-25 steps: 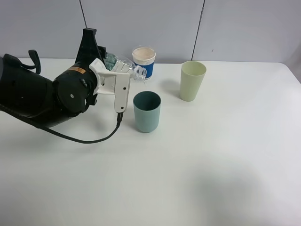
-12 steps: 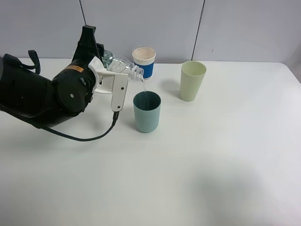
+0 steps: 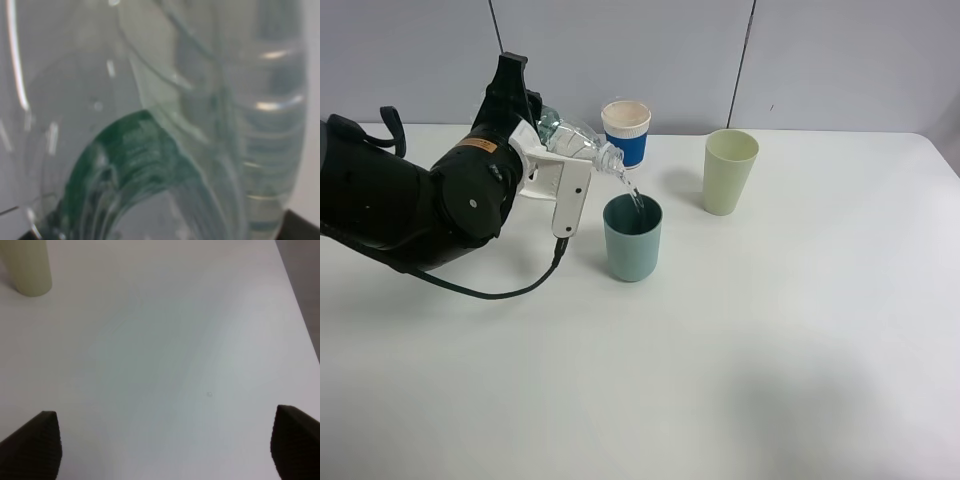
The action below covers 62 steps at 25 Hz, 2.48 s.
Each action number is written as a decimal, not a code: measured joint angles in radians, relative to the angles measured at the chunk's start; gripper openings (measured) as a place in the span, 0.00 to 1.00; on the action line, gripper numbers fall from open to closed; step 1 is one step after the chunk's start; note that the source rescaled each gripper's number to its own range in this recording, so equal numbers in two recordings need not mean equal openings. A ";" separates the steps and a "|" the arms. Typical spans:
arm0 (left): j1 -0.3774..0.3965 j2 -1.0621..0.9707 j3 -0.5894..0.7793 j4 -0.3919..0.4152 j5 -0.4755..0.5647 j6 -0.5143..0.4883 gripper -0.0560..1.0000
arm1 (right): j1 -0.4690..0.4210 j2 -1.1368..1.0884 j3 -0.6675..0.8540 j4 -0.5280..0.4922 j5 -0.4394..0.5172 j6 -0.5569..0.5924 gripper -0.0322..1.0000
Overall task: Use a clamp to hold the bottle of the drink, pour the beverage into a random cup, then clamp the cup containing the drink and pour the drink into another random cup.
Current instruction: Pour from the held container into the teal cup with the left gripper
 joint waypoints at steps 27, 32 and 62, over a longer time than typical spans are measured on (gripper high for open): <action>0.000 0.000 0.000 -0.001 -0.021 0.066 0.05 | 0.000 0.000 0.000 0.000 0.000 0.000 0.53; 0.000 0.000 0.000 -0.001 -0.024 0.072 0.05 | 0.000 0.000 0.000 0.000 0.000 0.000 0.53; 0.000 0.000 0.000 0.040 -0.073 0.119 0.05 | 0.000 0.000 0.000 0.000 0.000 0.000 0.53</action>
